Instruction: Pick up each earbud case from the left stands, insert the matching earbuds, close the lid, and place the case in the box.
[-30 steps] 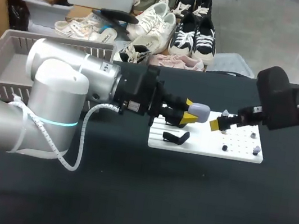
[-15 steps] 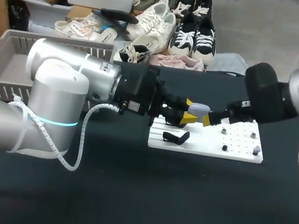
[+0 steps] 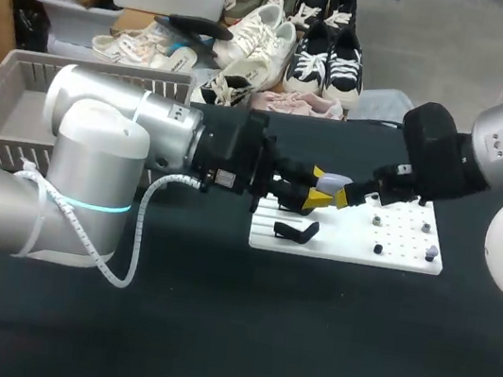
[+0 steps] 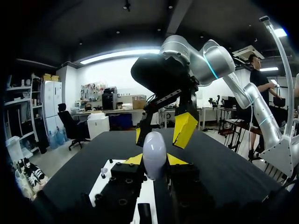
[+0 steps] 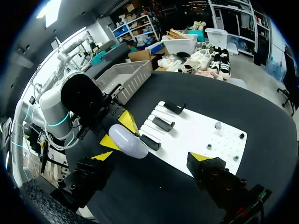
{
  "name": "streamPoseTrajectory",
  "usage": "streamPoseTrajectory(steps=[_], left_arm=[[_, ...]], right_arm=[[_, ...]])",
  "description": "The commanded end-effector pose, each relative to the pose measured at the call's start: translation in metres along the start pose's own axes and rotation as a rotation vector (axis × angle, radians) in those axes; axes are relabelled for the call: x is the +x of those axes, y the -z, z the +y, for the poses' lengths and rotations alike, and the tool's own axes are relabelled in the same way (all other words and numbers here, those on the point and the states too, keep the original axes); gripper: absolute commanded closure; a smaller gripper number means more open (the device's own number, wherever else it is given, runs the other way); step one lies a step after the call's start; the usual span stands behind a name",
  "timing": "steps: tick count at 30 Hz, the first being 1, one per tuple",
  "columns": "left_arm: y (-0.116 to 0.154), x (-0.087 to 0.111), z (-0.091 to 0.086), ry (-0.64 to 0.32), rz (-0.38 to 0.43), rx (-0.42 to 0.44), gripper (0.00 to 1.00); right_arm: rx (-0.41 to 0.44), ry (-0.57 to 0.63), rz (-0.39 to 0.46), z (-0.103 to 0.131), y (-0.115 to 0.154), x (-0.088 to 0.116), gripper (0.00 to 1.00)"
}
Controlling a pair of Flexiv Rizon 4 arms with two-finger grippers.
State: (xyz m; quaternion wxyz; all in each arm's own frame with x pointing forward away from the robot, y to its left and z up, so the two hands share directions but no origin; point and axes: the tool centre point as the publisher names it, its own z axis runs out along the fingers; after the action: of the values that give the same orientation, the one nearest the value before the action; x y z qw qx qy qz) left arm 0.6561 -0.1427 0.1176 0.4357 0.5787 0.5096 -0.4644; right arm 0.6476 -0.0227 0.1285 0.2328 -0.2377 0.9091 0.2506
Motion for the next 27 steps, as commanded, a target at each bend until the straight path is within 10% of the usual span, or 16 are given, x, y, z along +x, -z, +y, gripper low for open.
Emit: streamPoseTrajectory(steps=[1,27], left_arm=[[-0.0004,0.0003,0.0014,0.0,0.0,0.003,1.0],[-0.0004,0.0003,0.0014,0.0,0.0,0.003,1.0]], right_arm=[[0.0,-0.003,0.006,-0.0025,-0.0037,-0.0034,0.0],[0.011,-0.013,0.001,-0.0064,-0.0013,-0.0076,0.0]])
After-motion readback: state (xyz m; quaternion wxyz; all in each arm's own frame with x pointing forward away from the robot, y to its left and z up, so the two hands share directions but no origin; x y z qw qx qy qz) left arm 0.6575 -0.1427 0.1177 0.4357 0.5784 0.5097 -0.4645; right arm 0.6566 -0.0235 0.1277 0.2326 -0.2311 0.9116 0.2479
